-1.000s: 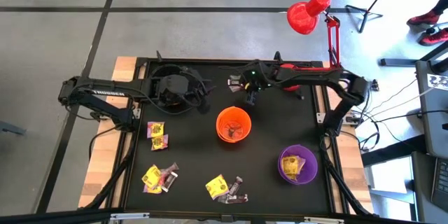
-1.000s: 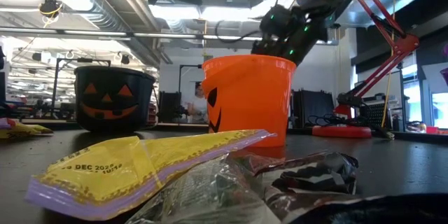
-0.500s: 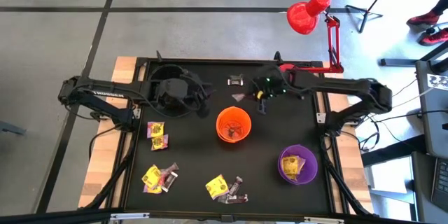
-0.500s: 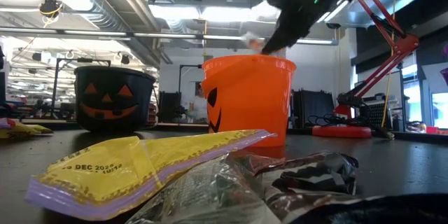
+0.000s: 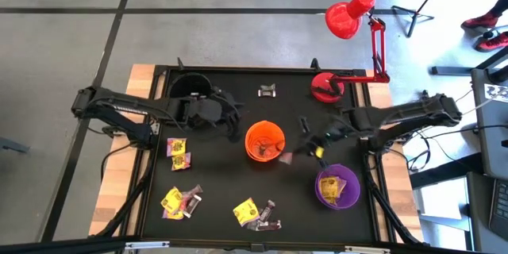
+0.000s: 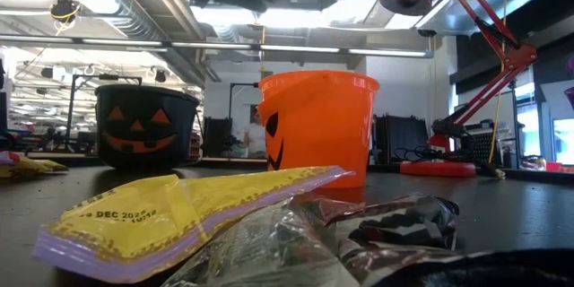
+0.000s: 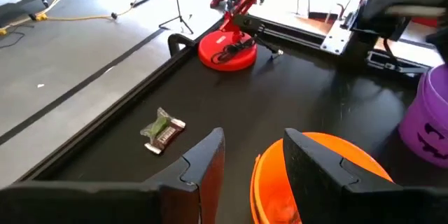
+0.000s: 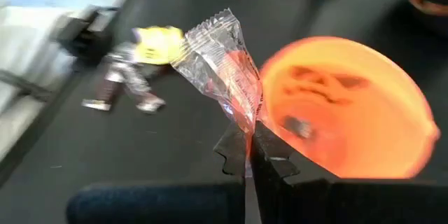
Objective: Sort candy
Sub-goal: Put the orange gummy into the orange bucket
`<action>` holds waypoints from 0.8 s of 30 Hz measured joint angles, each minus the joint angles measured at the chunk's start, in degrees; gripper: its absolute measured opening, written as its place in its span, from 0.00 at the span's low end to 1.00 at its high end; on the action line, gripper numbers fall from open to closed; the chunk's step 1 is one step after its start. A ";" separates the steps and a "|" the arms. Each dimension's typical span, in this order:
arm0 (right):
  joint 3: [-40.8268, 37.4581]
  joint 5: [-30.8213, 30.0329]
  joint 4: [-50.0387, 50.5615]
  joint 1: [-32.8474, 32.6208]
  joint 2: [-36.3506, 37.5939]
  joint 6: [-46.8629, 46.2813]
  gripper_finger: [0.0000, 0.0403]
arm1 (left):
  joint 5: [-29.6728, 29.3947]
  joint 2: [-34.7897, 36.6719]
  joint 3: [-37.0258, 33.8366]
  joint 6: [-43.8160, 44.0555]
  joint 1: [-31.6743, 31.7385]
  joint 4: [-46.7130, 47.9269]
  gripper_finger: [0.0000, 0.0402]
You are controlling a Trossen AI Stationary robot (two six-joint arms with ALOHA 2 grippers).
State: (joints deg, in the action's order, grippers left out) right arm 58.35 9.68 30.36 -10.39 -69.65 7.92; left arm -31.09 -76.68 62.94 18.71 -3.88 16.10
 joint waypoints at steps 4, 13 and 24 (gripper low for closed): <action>-4.45 0.19 -1.07 -3.42 5.22 -2.36 0.01 | 0.01 -1.88 0.00 0.05 -0.95 -0.41 0.34; -14.41 -1.60 -1.23 -9.09 21.66 -12.67 0.01 | -0.02 -3.28 0.00 -0.07 -1.97 -0.40 0.34; -20.22 -13.85 -0.19 -18.45 36.02 -19.56 0.01 | -2.54 -3.24 0.00 -0.31 -1.95 -0.37 0.34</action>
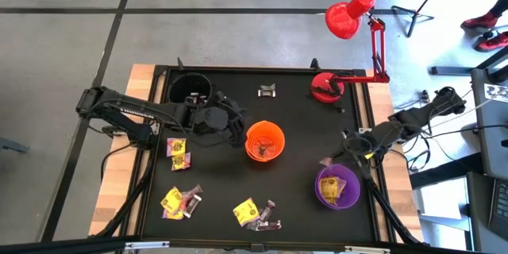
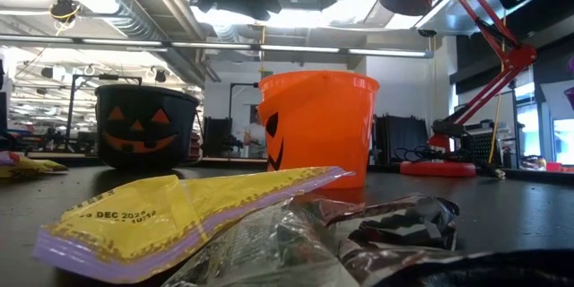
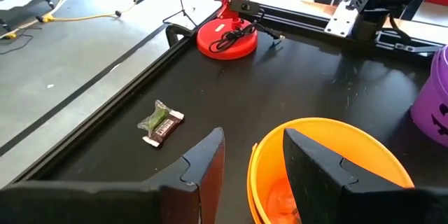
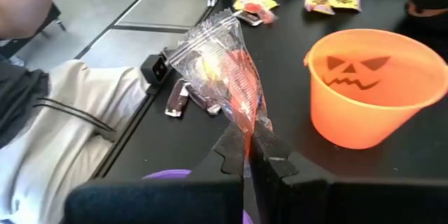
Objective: Sort candy
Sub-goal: Put the orange gummy into the orange bucket
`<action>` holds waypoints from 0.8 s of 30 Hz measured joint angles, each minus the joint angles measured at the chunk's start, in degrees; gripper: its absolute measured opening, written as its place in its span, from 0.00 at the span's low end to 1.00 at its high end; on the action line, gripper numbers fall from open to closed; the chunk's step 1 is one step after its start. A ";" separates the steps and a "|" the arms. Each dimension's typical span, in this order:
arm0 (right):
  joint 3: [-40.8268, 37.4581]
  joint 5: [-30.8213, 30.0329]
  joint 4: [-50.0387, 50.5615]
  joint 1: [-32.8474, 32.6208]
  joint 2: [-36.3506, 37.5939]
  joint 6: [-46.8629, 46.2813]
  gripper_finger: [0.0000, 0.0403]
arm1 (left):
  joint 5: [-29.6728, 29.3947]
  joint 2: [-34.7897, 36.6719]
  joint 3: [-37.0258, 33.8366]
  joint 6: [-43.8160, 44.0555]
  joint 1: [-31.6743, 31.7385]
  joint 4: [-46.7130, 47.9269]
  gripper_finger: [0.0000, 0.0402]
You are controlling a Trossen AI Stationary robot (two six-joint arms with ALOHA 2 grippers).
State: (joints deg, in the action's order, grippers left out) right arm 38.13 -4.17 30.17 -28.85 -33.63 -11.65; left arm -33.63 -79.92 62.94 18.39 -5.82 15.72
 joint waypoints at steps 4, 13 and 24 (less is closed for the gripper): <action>-1.52 -3.61 -0.64 -0.93 1.12 -0.18 0.01 | -0.02 0.00 0.00 0.00 0.00 -0.02 0.34; -3.99 -22.68 -14.99 5.00 -7.68 7.17 0.01 | -2.13 0.00 0.01 0.00 0.07 -2.50 0.34; -2.84 -3.17 -33.60 22.09 -26.45 14.96 0.01 | -2.16 0.00 0.02 -0.94 0.07 -2.75 0.34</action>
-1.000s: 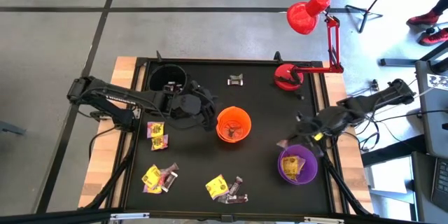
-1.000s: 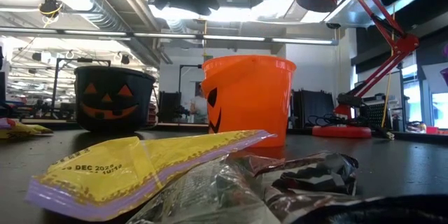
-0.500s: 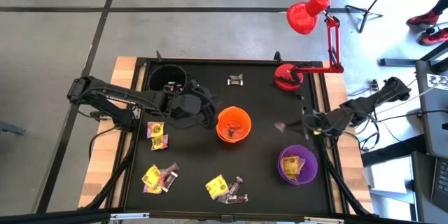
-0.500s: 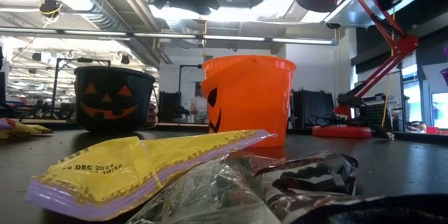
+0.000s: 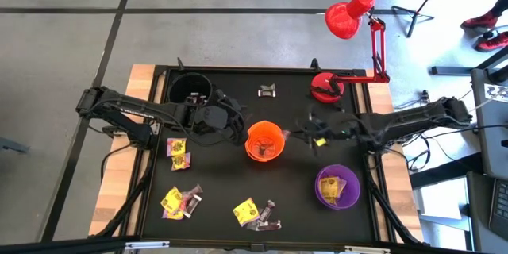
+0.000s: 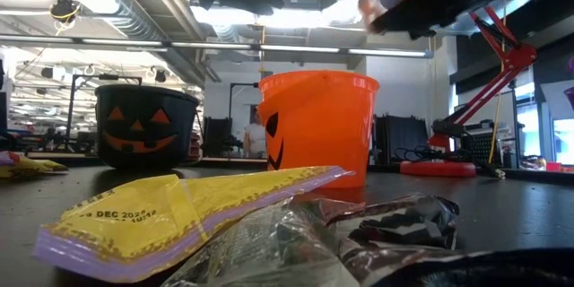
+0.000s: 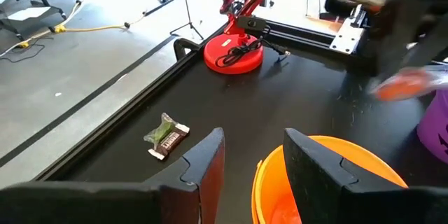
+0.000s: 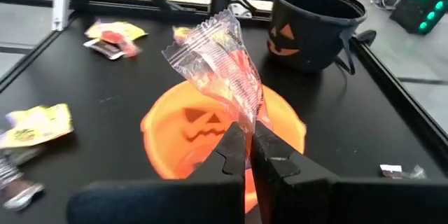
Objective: Sort candy
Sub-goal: Put the orange gummy into the orange bucket, then put the green gummy candy into the orange bucket
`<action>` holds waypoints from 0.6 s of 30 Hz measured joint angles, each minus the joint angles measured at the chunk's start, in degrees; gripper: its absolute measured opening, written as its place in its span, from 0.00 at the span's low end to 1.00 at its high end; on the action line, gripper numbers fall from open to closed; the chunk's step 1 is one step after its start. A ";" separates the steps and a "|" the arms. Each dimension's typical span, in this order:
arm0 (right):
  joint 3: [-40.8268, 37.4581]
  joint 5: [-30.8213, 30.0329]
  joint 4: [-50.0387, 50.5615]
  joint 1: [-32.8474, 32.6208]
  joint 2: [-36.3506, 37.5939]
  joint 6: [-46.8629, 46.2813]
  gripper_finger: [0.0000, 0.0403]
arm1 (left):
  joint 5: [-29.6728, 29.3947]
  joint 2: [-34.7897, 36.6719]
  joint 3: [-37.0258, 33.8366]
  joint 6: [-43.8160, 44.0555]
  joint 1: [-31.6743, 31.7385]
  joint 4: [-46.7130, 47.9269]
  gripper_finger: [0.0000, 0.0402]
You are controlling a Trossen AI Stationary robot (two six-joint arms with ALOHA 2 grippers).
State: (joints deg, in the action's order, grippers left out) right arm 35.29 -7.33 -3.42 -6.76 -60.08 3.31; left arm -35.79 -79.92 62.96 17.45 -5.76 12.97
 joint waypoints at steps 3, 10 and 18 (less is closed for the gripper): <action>1.65 4.91 0.30 3.60 -3.58 0.00 0.01 | 0.02 0.00 0.00 -0.02 0.00 0.02 0.34; 3.93 11.45 0.03 6.90 -8.67 0.53 0.03 | 0.02 0.00 0.00 0.00 0.00 0.06 0.34; 4.09 10.75 -0.13 6.79 -10.00 1.97 0.32 | -0.08 0.00 0.00 0.07 0.00 0.04 0.34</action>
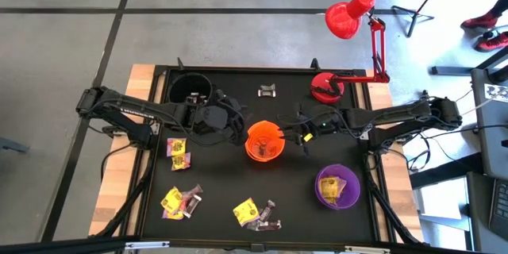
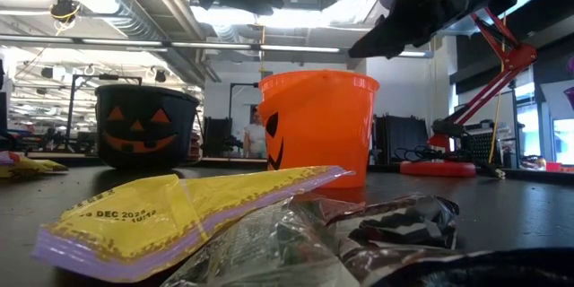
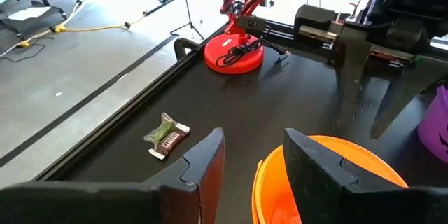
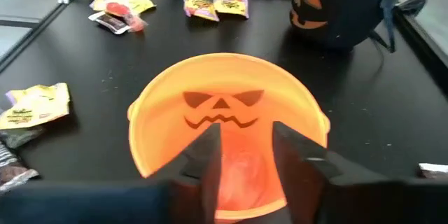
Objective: Sort candy
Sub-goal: Put the green gummy candy into the orange bucket
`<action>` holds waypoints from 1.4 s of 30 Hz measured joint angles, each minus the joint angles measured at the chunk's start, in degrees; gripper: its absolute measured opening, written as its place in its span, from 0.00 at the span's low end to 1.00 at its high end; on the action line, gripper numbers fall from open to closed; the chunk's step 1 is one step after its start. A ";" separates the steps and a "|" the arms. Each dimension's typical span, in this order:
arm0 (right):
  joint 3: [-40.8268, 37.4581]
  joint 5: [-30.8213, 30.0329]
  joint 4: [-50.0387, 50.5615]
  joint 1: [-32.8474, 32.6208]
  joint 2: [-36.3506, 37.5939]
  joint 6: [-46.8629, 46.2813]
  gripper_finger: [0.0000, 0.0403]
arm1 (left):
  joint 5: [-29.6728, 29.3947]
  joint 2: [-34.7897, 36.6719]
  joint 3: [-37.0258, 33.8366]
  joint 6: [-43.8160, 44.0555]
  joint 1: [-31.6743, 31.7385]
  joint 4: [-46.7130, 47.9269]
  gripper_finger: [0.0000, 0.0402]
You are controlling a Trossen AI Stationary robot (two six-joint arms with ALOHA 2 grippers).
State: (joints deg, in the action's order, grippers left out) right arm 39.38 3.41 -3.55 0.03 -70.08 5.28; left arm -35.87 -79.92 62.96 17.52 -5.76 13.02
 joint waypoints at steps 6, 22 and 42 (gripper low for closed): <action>0.00 -6.31 -0.17 0.00 0.00 1.82 0.48 | -0.01 0.00 0.00 0.37 0.00 0.00 0.34; 0.09 4.69 -3.75 25.20 -1.54 2.71 0.51 | -0.19 0.00 0.00 2.89 0.16 -0.19 0.34; 34.93 9.69 27.69 34.23 -36.74 5.69 0.51 | -0.55 0.00 0.00 7.89 2.22 -0.31 0.34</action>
State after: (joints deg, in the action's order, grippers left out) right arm 74.30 13.10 24.14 34.26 -106.82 10.97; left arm -36.42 -79.92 62.96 25.41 -3.54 12.71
